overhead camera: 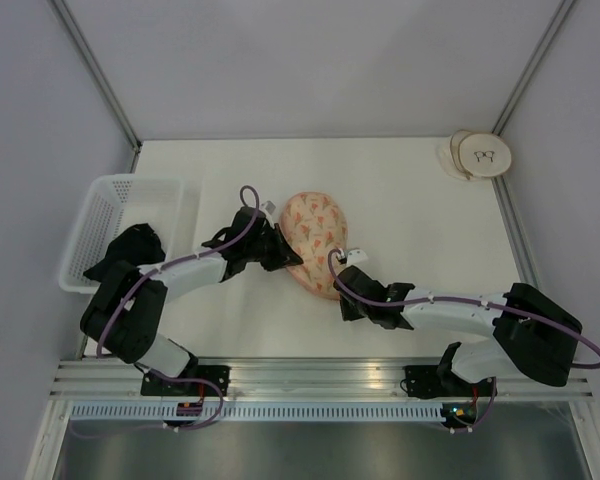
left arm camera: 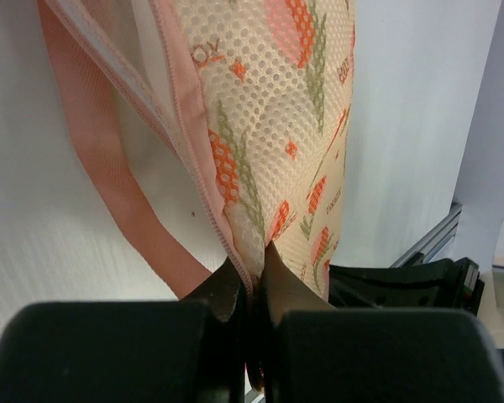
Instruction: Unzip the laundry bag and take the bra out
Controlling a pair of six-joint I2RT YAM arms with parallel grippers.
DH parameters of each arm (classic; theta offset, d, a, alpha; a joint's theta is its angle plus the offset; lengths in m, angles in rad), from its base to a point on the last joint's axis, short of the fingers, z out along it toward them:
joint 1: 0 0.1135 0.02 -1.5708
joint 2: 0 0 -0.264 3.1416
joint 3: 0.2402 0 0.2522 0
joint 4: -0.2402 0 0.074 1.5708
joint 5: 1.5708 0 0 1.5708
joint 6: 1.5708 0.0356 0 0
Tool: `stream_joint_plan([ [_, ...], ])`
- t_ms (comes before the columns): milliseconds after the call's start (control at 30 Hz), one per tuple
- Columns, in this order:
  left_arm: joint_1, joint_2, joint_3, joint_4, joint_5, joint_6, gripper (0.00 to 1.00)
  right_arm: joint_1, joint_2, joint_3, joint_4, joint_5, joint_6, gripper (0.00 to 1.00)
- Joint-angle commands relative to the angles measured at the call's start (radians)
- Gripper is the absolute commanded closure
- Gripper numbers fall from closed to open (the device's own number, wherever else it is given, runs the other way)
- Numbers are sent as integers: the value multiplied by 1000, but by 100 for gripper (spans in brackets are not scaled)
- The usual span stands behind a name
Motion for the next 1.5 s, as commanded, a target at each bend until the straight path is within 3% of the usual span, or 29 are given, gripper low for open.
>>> stream_joint_plan([
  [0, 41, 47, 106, -16, 76, 163, 98, -27, 24, 43, -169, 210, 63, 99],
  [133, 69, 139, 208, 34, 95, 273, 95, -28, 13, 69, -105, 161, 24, 100],
  [167, 70, 174, 237, 53, 107, 273, 88, -28, 10, 72, -95, 153, 21, 100],
  [200, 72, 187, 251, 62, 118, 266, 68, -27, 12, 76, -86, 126, 8, 100],
  [233, 72, 196, 270, 76, 122, 247, 56, -27, 12, 83, -71, 118, 4, 100],
  [333, 70, 179, 264, 50, 41, 192, 38, -27, 13, 89, -39, 74, -8, 100],
  [467, 72, 45, 184, -111, -160, 126, 30, -28, 13, 86, 15, 9, -22, 100],
  [667, 20, -161, -66, -84, -129, -49, 28, -28, 26, 72, 210, -282, -98, 100],
  [833, -77, -226, -215, 75, -103, -204, 26, -27, 61, 98, 274, -377, -117, 100],
  [967, -112, -146, -233, 191, -65, -257, 28, -27, 82, 98, 305, -406, -109, 100],
  [1067, -126, -62, -226, 263, -42, -283, 35, -27, 75, 93, 303, -406, -106, 100],
  [1133, -131, -33, -221, 281, -46, -291, 49, -27, 58, 89, 284, -390, -104, 100],
  [1167, -129, -8, -218, 292, -54, -294, 67, -27, 53, 89, 268, -379, -103, 100],
  [1267, -129, 9, -213, 300, -69, -300, 98, -27, 24, 84, 199, -316, -106, 100],
  [1467, -129, -20, -215, 263, -109, -296, 98, -27, -36, 70, 15, -141, -83, 100],
])
